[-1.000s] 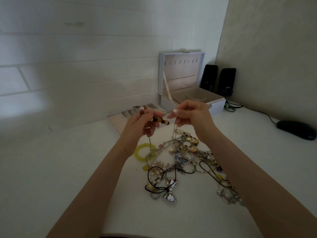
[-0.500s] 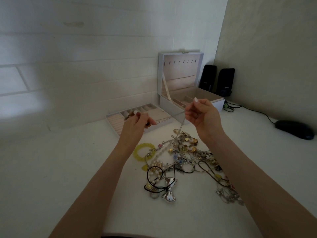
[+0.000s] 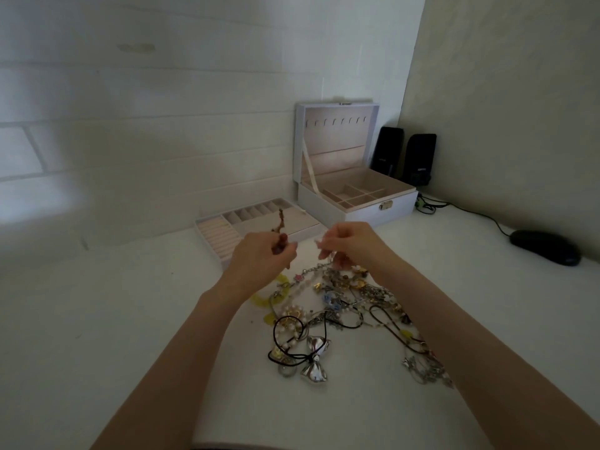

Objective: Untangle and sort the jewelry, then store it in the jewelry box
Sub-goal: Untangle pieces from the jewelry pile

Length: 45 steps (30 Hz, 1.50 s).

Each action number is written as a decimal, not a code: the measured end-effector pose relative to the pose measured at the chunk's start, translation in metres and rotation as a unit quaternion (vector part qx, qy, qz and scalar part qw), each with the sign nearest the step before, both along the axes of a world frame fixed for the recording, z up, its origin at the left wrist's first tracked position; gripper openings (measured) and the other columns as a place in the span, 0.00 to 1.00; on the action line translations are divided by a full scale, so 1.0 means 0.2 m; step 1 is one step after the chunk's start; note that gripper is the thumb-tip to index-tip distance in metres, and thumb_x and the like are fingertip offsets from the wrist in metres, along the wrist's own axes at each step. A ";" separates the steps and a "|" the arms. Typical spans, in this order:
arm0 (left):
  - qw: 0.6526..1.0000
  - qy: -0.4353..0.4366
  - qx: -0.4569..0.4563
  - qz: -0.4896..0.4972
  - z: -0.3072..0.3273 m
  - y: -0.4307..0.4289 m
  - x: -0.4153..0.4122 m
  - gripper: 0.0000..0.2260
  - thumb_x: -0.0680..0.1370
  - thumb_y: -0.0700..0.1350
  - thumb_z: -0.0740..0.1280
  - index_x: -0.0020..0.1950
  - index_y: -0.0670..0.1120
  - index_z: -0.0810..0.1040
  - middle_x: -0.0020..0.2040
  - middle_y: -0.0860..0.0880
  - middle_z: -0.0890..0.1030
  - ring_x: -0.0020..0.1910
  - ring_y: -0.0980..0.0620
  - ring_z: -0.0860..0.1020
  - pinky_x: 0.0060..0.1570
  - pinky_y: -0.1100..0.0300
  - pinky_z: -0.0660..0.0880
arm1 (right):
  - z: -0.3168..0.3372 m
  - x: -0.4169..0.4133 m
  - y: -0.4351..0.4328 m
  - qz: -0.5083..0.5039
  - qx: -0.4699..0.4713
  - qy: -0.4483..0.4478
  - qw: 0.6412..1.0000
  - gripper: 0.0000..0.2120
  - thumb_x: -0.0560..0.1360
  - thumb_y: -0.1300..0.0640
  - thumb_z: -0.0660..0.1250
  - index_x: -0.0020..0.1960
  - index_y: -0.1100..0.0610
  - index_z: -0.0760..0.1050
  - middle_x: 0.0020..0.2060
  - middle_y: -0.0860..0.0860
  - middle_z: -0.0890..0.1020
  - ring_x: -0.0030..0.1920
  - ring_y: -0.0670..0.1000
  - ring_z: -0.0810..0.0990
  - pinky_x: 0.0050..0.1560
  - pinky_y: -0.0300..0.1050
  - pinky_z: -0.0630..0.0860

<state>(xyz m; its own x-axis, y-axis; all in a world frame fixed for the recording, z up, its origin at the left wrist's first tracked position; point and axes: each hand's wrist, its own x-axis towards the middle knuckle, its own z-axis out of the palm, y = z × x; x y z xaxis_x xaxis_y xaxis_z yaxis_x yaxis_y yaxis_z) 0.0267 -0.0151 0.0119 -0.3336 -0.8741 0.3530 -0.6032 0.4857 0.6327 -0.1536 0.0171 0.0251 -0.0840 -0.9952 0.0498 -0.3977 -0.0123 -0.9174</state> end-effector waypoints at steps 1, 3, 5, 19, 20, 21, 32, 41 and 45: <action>1.000 0.007 0.000 -0.026 0.00 0.00 0.00 0.15 0.78 0.46 0.65 0.36 0.36 0.79 0.31 0.45 0.81 0.29 0.52 0.75 0.36 0.55 0.73 | 0.00 0.01 0.00 0.005 -0.011 0.067 0.998 0.05 0.73 0.62 0.70 0.48 0.57 0.78 0.43 0.53 0.83 0.30 0.46 0.77 0.28 0.34 0.71; 0.997 0.016 -0.010 -0.078 0.00 0.02 0.00 0.16 0.78 0.43 0.65 0.36 0.33 0.77 0.30 0.40 0.80 0.30 0.44 0.77 0.37 0.50 0.74 | 0.00 0.02 0.01 0.071 -0.068 0.132 0.986 0.20 0.72 0.67 0.69 0.58 0.48 0.76 0.55 0.48 0.80 0.36 0.45 0.77 0.36 0.35 0.75; 0.992 0.029 -0.034 -0.115 0.00 0.03 0.00 0.15 0.77 0.44 0.64 0.36 0.33 0.76 0.30 0.38 0.78 0.31 0.41 0.77 0.35 0.48 0.72 | 0.02 0.03 0.02 0.168 -0.101 0.103 0.975 0.30 0.71 0.70 0.68 0.64 0.42 0.70 0.59 0.47 0.77 0.42 0.47 0.78 0.46 0.40 0.79; 0.951 0.277 0.005 -0.136 0.02 0.06 -0.06 0.06 0.80 0.40 0.61 0.45 0.40 0.75 0.33 0.44 0.82 0.27 0.51 0.78 0.27 0.63 0.73 | 0.17 -0.06 0.08 0.160 -0.080 0.003 0.984 0.15 0.74 0.58 0.69 0.59 0.51 0.72 0.51 0.49 0.81 0.40 0.49 0.81 0.38 0.43 0.78; 0.952 0.274 -0.004 -0.134 0.02 0.06 -0.06 0.06 0.79 0.41 0.62 0.45 0.41 0.76 0.31 0.45 0.81 0.26 0.51 0.77 0.28 0.62 0.74 | 0.16 -0.04 0.08 0.160 -0.077 0.041 0.983 0.16 0.73 0.56 0.71 0.59 0.48 0.72 0.52 0.48 0.80 0.39 0.49 0.81 0.39 0.45 0.78; 0.955 0.263 -0.011 -0.138 0.02 0.06 -0.06 0.06 0.79 0.42 0.62 0.46 0.42 0.77 0.30 0.45 0.80 0.25 0.50 0.77 0.29 0.61 0.74 | 0.14 -0.01 0.08 0.147 -0.088 0.077 0.982 0.15 0.73 0.56 0.72 0.57 0.47 0.73 0.50 0.46 0.80 0.37 0.47 0.80 0.39 0.46 0.79; 0.998 0.010 -0.061 0.002 -0.04 -0.04 0.02 0.10 0.76 0.54 0.65 0.53 0.51 0.75 0.43 0.55 0.81 0.41 0.57 0.78 0.38 0.63 0.72 | 0.13 -0.26 0.01 -0.084 -0.146 -0.005 0.986 0.07 0.78 0.58 0.65 0.49 0.62 0.79 0.30 0.54 0.81 0.25 0.47 0.76 0.26 0.37 0.73; 0.956 -0.280 0.013 0.086 -0.13 -0.08 0.06 0.07 0.78 0.49 0.65 0.52 0.48 0.71 0.52 0.50 0.72 0.51 0.52 0.72 0.43 0.60 0.65 | -0.08 -0.53 -0.13 -0.177 0.014 -0.029 0.984 0.10 0.81 0.56 0.60 0.54 0.60 0.76 0.31 0.56 0.80 0.25 0.49 0.76 0.25 0.35 0.72; 0.952 -0.293 0.031 0.084 -0.13 -0.09 0.06 0.07 0.79 0.48 0.64 0.48 0.47 0.68 0.52 0.48 0.75 0.51 0.50 0.73 0.44 0.58 0.67 | -0.19 -0.58 -0.16 -0.212 0.039 -0.034 0.976 0.11 0.77 0.62 0.65 0.57 0.65 0.77 0.32 0.56 0.79 0.28 0.50 0.75 0.26 0.38 0.72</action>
